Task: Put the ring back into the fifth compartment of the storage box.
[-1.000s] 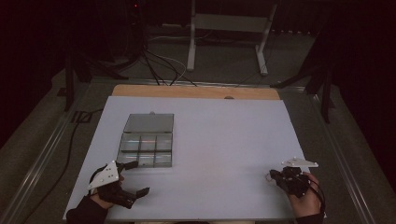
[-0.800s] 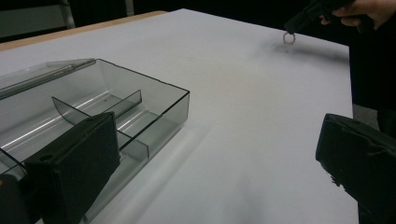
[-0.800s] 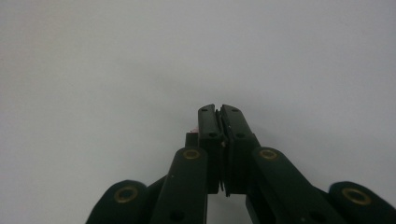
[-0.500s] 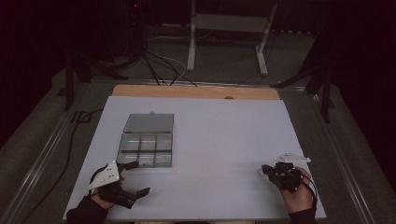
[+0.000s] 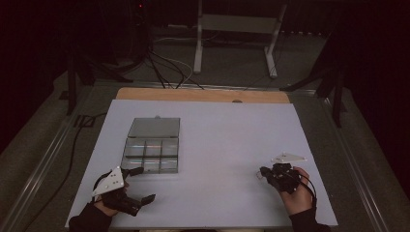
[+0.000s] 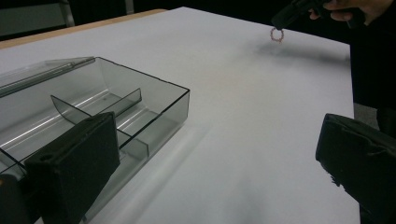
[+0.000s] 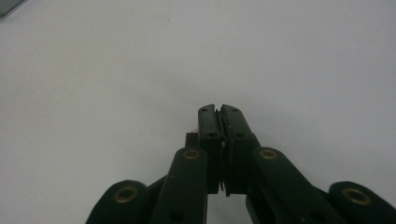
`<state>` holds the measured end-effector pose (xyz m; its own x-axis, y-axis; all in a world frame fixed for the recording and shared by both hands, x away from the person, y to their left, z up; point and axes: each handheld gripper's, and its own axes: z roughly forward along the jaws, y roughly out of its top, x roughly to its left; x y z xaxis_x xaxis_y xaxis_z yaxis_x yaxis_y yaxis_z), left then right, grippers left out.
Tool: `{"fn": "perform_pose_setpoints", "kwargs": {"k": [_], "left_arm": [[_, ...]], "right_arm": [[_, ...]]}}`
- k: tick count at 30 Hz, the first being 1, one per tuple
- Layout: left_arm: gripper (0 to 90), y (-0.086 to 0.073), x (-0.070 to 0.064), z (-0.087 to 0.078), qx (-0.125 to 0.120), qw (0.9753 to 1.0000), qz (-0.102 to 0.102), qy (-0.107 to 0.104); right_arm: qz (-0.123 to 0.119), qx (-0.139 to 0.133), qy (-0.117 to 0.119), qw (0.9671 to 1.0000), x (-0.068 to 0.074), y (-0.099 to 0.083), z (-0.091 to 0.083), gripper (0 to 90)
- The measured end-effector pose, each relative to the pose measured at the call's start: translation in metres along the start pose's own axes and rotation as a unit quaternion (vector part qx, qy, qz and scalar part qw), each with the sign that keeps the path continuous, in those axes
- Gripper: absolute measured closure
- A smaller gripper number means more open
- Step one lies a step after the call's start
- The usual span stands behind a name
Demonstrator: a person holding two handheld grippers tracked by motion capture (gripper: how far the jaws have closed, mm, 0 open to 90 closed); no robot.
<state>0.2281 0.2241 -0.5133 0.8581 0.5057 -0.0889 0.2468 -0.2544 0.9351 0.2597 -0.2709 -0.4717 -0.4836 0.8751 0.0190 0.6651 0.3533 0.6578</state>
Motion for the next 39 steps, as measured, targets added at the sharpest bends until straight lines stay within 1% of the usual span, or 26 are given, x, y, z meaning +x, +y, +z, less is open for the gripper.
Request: {"fn": "perform_pose_setpoints", "kwargs": {"k": [7, 11, 12, 15, 17, 18, 19, 20, 21, 22, 27, 28, 31, 32, 33, 34, 35, 39], "left_arm": [[1.0, 0.0, 0.0, 0.0, 0.0, 1.0, 0.0, -0.001], [1.0, 0.0, 0.0, 0.0, -0.001, 1.0, 0.001, -0.001], [1.0, 0.0, 0.0, 0.0, 0.0, 1.0, 0.001, -0.001], [1.0, 0.0, 0.0, 0.0, 0.0, 1.0, 0.0, -0.001], [1.0, 0.0, 0.0, 0.0, -0.001, 1.0, 0.0, -0.002], [1.0, 0.0, 0.0, 0.0, 0.0, 1.0, 0.0, -0.001], [1.0, 0.0, 0.0, 0.0, 0.0, 1.0, 0.0, -0.001], [1.0, 0.0, 0.0, 0.0, -0.001, 1.0, 0.0, -0.002], [1.0, 0.0, 0.0, 0.0, -0.001, 1.0, 0.0, -0.002], [1.0, 0.0, 0.0, 0.0, 0.0, 1.0, 0.001, -0.002], [1.0, 0.0, 0.0, 0.0, -0.002, 1.0, 0.0, -0.003], [1.0, 0.0, 0.0, 0.0, 0.0, 1.0, 0.0, -0.003], [1.0, 0.0, 0.0, 0.0, 0.0, 1.0, 0.001, -0.003], [1.0, 0.0, 0.0, 0.0, -0.001, 1.0, 0.002, -0.004], [1.0, 0.0, 0.0, 0.0, -0.001, 1.0, 0.002, -0.004], [1.0, 0.0, 0.0, 0.0, 0.0, 1.0, 0.002, -0.004], [1.0, 0.0, 0.0, 0.0, 0.0, 1.0, 0.002, -0.003], [1.0, 0.0, 0.0, 0.0, 0.0, 1.0, 0.002, -0.004]], "right_arm": [[-0.015, 0.001, 0.008, 0.9999, 0.008, 0.009, 0.007, 87.6], [-0.022, 0.002, 0.014, 0.9997, 0.014, 0.014, 0.011, 87.6], [-0.027, 0.003, 0.017, 0.9995, 0.018, 0.017, 0.013, 87.6], [-0.03, 0.002, 0.02, 0.9994, 0.02, 0.02, 0.016, 87.6], [-0.033, 0.003, 0.022, 0.9992, 0.023, 0.023, 0.017, 87.6], [-0.038, 0.002, 0.025, 0.999, 0.027, 0.025, 0.019, 87.6], [-0.038, 0.002, 0.025, 0.999, 0.027, 0.025, 0.019, 87.6], [-0.043, 0.001, 0.028, 0.9987, 0.031, 0.029, 0.021, 87.5], [-0.043, 0.001, 0.028, 0.9987, 0.031, 0.029, 0.021, 87.5], [-0.049, 0.001, 0.031, 0.9983, 0.035, 0.032, 0.022, 87.6], [-0.057, -0.002, 0.039, 0.9976, 0.042, 0.039, 0.026, 87.6], [-0.062, -0.003, 0.042, 0.9972, 0.046, 0.043, 0.028, 87.5], [-0.065, -0.005, 0.046, 0.9968, 0.049, 0.046, 0.03, 87.6], [-0.071, -0.006, 0.05, 0.9962, 0.053, 0.05, 0.032, 87.6], [-0.071, -0.006, 0.05, 0.9962, 0.053, 0.05, 0.032, 87.6], [-0.076, -0.007, 0.053, 0.9956, 0.057, 0.054, 0.034, 87.5], [-0.076, -0.007, 0.053, 0.9956, 0.057, 0.054, 0.034, 87.5], [-0.085, -0.012, 0.058, 0.9947, 0.065, 0.062, 0.037, 87.6]]}}
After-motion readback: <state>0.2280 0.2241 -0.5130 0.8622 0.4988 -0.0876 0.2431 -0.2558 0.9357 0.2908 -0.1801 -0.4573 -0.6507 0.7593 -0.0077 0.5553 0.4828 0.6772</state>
